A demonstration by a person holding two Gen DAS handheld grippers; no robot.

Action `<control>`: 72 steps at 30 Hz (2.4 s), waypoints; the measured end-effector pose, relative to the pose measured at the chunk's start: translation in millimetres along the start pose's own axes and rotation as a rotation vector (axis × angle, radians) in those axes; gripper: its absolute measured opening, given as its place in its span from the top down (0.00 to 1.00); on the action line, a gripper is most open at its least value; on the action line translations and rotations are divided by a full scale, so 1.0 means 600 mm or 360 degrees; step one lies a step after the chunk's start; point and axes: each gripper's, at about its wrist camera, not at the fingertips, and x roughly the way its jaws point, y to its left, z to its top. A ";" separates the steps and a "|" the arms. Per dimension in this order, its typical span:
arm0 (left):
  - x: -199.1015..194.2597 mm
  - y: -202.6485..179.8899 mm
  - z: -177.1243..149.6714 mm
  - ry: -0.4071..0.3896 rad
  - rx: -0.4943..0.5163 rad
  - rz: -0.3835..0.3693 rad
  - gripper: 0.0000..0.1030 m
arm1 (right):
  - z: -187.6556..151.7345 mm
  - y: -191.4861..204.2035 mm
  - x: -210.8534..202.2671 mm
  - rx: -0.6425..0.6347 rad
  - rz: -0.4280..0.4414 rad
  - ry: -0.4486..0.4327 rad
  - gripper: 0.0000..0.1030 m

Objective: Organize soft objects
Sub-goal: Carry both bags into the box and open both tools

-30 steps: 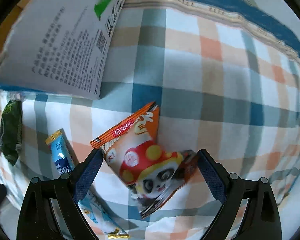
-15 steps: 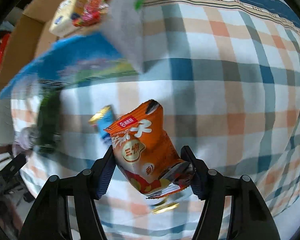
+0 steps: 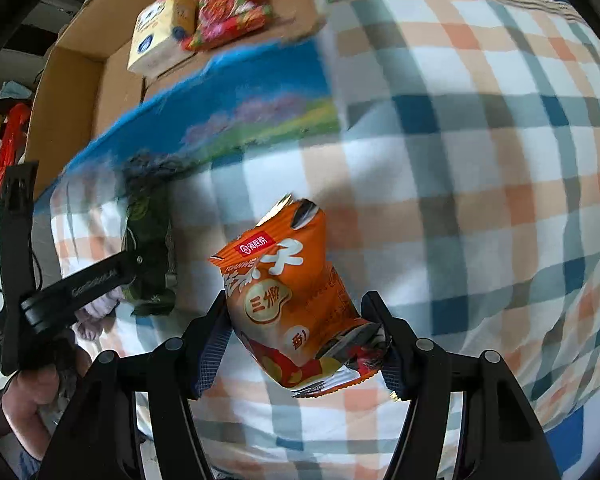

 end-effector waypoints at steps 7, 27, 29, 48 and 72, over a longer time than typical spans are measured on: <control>-0.014 0.031 -0.146 0.0018 0.0033 0.0106 0.67 | -0.066 0.042 0.039 -0.0112 -0.0013 0.0109 0.35; 0.065 0.009 -0.132 0.0119 0.0056 0.0044 0.44 | -0.166 0.118 0.079 -0.0939 -0.0488 0.0090 0.14; 0.070 -0.002 -0.124 0.0104 0.0066 0.0057 0.44 | -0.157 0.136 0.105 -0.0911 -0.0465 0.0133 0.14; -0.057 -0.044 -0.160 -0.0179 0.0090 0.0080 0.68 | -0.163 0.096 0.073 -0.0459 -0.0255 0.0162 0.55; -0.353 -0.002 0.115 -0.0568 0.0057 -0.0157 0.68 | 0.052 0.157 -0.279 -0.0230 0.0030 -0.0357 0.56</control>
